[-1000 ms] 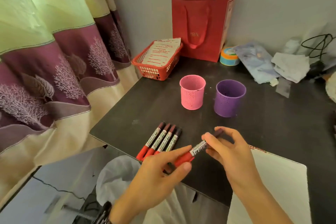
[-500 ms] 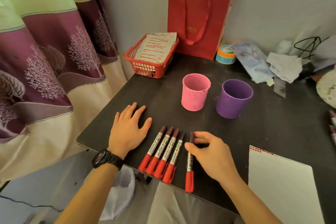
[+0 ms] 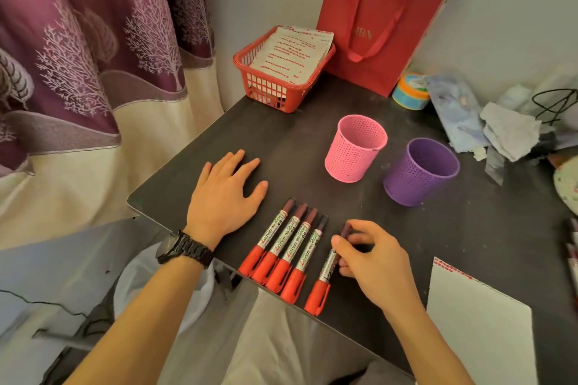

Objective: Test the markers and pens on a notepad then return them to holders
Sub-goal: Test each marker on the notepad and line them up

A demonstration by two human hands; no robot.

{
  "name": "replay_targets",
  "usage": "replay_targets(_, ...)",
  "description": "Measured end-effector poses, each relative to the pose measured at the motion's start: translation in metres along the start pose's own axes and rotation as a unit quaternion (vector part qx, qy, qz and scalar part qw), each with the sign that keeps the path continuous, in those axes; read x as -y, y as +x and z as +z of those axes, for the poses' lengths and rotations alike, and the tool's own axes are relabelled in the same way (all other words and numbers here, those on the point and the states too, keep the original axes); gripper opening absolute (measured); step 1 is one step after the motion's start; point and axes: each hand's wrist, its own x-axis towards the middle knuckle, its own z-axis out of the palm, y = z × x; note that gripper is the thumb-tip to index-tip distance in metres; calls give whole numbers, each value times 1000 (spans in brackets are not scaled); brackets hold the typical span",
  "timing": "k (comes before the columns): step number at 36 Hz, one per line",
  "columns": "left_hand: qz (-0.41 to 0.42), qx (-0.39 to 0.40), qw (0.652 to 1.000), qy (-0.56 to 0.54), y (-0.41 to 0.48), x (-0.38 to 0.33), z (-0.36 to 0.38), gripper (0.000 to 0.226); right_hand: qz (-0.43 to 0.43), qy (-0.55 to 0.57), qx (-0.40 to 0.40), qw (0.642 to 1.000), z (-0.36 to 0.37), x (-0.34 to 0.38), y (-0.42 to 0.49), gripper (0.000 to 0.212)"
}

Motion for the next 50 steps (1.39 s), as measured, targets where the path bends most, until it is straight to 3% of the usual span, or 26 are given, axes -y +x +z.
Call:
replay_targets(13,1,-8,1000,-6,-2,1,0,59,3,-38,-9,999,6,-2,3,46)
replay_targets(42,-6,33,999,-3,-2,-4,-9,59,11,3,2,1000,14,-1,-3,40)
replay_targets(46,-11,42,999,-7,-3,-6,-13,58,22,43,34,998,4,1,-6,37)
replay_targets(50,0,29,998,-50,-2,-17,-22,39,35,135,41,989,-28,-6,-19,27)
